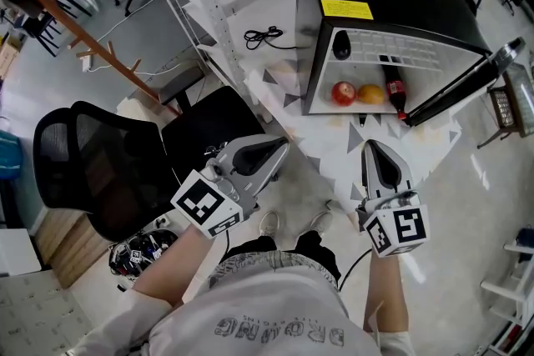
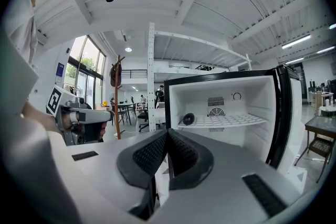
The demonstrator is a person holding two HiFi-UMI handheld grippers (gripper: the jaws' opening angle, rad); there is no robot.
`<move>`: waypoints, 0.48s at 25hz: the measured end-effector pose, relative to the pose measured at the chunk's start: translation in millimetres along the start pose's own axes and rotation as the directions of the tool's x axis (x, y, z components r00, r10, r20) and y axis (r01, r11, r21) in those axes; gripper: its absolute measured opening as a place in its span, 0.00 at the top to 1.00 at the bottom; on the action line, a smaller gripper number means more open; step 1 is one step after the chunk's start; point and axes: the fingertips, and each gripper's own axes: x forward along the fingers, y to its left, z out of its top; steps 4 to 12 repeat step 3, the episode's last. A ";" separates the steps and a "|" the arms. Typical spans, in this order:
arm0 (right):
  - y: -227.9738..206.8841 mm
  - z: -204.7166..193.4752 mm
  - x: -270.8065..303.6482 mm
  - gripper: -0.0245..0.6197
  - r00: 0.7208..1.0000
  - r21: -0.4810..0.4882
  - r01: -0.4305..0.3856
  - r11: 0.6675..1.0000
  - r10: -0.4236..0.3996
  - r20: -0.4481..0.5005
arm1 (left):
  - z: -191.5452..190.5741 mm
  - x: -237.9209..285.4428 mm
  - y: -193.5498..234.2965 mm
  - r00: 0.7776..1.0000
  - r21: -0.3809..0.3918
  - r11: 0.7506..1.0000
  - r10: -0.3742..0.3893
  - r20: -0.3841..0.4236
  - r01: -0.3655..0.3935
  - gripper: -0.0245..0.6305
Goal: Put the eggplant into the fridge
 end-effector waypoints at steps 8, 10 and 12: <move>0.7 2.0 0.6 0.96 1.000 -0.004 -0.005 1.000 0.005 0.002 | 0.3 1.5 -0.6 1.000 0.000 1.000 -0.002 0.001 0.002 0.95; 0.7 2.0 0.6 0.96 1.000 -0.004 -0.005 1.000 0.005 0.002 | 0.3 1.5 -0.6 1.000 0.000 1.000 -0.002 0.001 0.002 0.95; 0.7 2.0 0.6 0.96 1.000 -0.004 -0.005 1.000 0.005 0.002 | 0.3 1.5 -0.6 1.000 0.000 1.000 -0.002 0.001 0.002 0.95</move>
